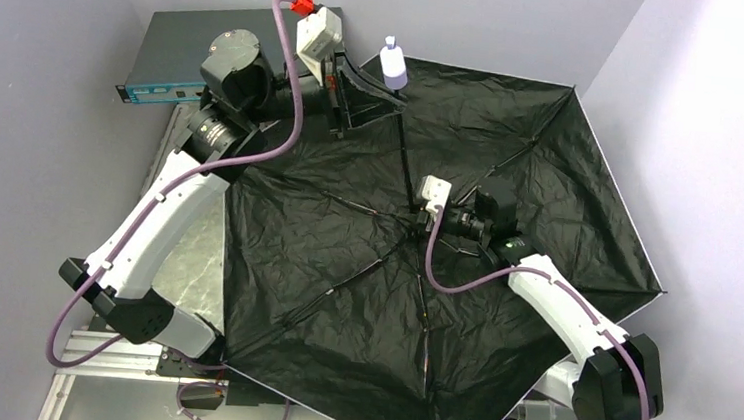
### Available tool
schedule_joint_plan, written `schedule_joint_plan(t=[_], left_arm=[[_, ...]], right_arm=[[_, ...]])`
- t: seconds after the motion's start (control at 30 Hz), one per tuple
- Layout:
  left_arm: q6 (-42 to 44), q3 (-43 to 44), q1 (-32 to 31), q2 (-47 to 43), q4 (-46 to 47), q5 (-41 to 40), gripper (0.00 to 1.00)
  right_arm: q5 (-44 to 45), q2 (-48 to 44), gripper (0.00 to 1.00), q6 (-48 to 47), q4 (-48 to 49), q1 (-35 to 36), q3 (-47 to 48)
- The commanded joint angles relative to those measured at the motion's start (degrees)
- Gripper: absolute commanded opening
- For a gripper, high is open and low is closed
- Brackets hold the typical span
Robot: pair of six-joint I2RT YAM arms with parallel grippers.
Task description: Open the umbrella
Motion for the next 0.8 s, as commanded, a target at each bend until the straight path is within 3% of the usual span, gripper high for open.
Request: schedule_joint_plan(t=[0.0, 0.1, 0.2, 0.33, 0.37, 0.53, 0.67, 0.77], left_arm=[[-0.61, 9.06, 1.22, -5.28, 20.28, -2.39, 0.00], [-0.53, 8.93, 1.73, -5.57, 20.36, -2.33, 0.00], [0.91, 6.85, 2.00, -6.97, 19.22, -2.07, 0.00], [7.12, 0.55, 2.32, -11.15, 11.72, -3.68, 0.01], [10.23, -1.21, 2.29, -12.18, 8.22, -4.04, 0.09], [29.05, -13.66, 2.60, -20.08, -8.00, -10.91, 0.70], [45.33, -22.61, 2.75, -27.47, -16.42, -15.89, 0.90], [56.49, -24.89, 2.72, -30.68, -25.32, -14.69, 0.93]], right_arm=[[2.94, 3.74, 0.28, -5.37, -16.97, -1.99, -3.47], [3.81, 4.65, 0.24, -7.79, -17.81, -2.58, -3.21], [6.89, 5.23, 0.02, -10.78, -18.57, -2.70, -2.63], [11.64, 6.00, 0.00, -14.87, -21.41, -3.38, 0.70], [12.37, 6.40, 0.00, -15.63, -22.89, -3.47, 2.26], [15.11, 8.12, 0.00, -19.56, -29.82, -3.88, 9.19], [19.42, 9.61, 0.00, -19.99, -35.23, -3.91, 15.08], [21.51, 9.98, 0.00, -20.97, -40.18, -3.92, 19.33]])
